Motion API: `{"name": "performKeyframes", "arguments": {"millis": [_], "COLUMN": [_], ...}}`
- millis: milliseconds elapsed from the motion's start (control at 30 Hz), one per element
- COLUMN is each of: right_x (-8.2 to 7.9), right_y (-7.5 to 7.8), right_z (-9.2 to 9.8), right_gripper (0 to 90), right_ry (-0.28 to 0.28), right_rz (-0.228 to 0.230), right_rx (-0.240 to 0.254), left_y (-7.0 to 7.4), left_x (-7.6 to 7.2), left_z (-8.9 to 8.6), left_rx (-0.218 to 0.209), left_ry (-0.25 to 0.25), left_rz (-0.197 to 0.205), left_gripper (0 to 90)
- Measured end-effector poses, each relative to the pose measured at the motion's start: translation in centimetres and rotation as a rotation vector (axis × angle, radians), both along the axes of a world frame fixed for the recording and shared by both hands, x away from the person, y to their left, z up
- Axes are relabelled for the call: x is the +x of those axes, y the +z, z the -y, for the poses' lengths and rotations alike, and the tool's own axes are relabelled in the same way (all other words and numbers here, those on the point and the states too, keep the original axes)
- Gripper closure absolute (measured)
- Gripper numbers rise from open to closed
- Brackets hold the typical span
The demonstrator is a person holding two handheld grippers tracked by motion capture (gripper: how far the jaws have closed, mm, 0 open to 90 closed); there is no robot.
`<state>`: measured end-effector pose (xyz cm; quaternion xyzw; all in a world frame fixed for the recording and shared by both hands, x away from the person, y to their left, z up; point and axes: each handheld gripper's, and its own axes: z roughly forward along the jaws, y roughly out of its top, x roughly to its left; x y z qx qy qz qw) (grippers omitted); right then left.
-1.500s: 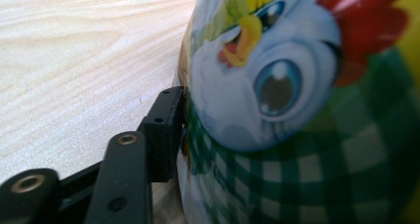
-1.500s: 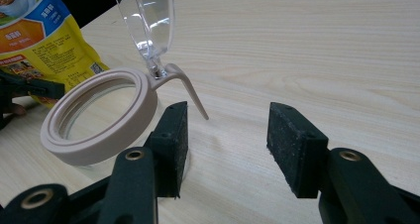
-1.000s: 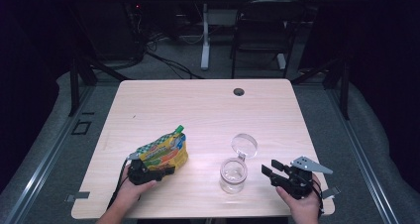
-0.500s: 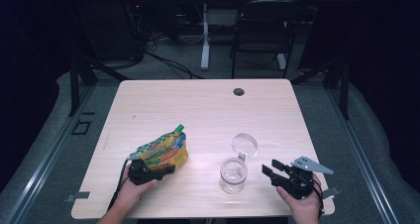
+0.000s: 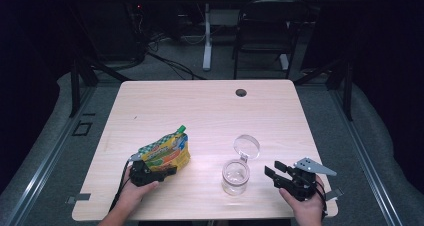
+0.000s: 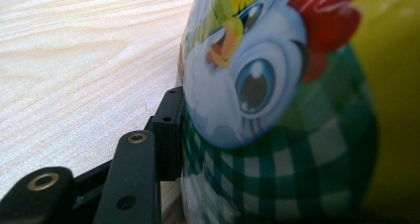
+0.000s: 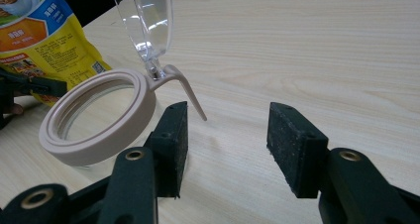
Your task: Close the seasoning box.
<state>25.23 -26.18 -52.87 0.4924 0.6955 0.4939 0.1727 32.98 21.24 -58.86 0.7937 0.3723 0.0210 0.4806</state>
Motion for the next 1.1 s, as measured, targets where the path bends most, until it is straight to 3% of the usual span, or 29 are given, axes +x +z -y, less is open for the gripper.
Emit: {"name": "performKeyframes", "arguments": {"millis": [533, 1100], "right_x": [0.0, -0.2], "right_y": [0.0, 0.2], "right_z": [0.0, -0.4], "right_gripper": [50.6, 50.6], "right_ry": [-0.002, 0.003], "right_rz": [0.01, 0.051], "right_rx": [-0.006, -0.035], "left_y": [0.5, 2.0], "left_x": [-0.1, -0.7], "left_z": [0.1, 0.3], "left_rx": [0.026, 0.084], "left_ry": [-0.002, -0.016], "left_rz": [0.007, 0.092], "left_gripper": [55.2, 55.3]}}
